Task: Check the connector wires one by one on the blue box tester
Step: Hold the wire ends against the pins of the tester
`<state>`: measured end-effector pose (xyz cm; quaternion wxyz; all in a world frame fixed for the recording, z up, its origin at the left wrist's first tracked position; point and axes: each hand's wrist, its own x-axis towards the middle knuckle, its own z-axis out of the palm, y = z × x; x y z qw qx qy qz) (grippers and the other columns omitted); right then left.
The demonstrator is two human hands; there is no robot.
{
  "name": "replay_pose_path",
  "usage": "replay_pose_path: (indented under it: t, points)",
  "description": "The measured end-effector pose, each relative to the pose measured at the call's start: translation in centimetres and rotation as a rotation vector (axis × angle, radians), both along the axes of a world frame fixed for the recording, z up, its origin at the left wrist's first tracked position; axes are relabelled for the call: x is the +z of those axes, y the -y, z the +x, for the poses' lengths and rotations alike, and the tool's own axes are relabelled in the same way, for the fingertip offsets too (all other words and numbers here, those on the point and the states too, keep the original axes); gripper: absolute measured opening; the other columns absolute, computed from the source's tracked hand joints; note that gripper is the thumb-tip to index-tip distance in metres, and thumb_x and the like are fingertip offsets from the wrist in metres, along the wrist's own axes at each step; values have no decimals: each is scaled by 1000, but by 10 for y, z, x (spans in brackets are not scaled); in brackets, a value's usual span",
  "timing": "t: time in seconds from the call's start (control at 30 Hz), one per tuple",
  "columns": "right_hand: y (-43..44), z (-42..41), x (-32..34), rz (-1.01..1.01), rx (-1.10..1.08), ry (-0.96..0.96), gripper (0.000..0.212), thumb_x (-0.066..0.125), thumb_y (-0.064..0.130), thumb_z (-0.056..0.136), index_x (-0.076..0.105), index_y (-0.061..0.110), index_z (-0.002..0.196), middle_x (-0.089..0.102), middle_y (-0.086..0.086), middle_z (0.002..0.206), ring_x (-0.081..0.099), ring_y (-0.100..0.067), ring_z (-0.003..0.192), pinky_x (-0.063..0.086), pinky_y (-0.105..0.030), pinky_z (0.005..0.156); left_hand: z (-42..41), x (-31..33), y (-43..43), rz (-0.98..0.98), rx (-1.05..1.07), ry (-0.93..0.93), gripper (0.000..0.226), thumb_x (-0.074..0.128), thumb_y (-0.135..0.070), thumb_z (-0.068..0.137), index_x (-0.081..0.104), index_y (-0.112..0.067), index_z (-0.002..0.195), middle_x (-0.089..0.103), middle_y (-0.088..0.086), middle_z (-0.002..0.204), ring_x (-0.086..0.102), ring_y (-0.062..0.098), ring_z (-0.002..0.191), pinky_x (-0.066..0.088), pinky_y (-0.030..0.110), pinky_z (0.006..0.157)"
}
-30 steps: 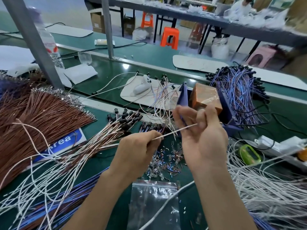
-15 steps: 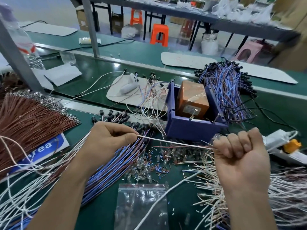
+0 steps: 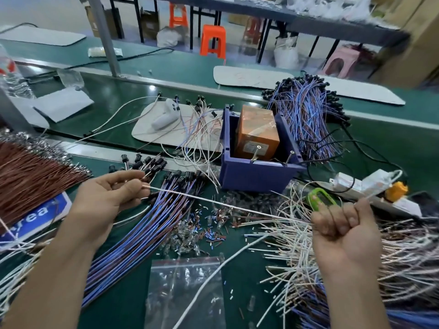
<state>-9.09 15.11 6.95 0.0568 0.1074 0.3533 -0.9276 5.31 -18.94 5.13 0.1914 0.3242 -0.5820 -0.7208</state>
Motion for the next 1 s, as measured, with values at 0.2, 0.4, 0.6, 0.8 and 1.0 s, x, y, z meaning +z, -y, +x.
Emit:
replay_pose_path:
  t: [0.2,0.4,0.6,0.8,1.0]
  points:
    - [-8,-1,-8,-114,-29,91,54,43,37,106,32,23,55,18,6,54,17,-13,47,24,-24,41,-1,-17,-8,19,103,34,16,68,3,90,76,-11,93,77,9,70,74,12,58,57,17,53]
    - [-19,-1,-5,-118,-30,85,53,43,35,106,33,23,56,17,6,56,16,-14,49,26,-25,42,1,-9,-17,-118,98,57,21,85,-11,63,83,-20,81,78,14,76,75,21,59,63,24,60]
    - [-15,13,-7,262,219,16,50,53,35,102,35,21,57,19,3,56,19,-14,49,26,-25,41,-5,-6,-45,-326,138,13,27,88,-3,72,83,-29,80,77,5,70,74,19,59,61,24,61]
    - [29,39,14,961,703,-483,20,77,30,76,78,30,96,70,17,74,64,-1,66,47,-14,60,-29,17,-106,-182,-196,-181,22,80,3,80,83,-19,84,77,14,71,73,21,57,60,24,58]
    - [60,48,8,1011,612,-580,10,74,19,86,79,28,88,76,3,77,67,-5,64,50,-17,59,-47,35,-128,-258,-249,-264,24,83,7,76,81,-17,80,76,9,66,70,19,54,59,28,56]
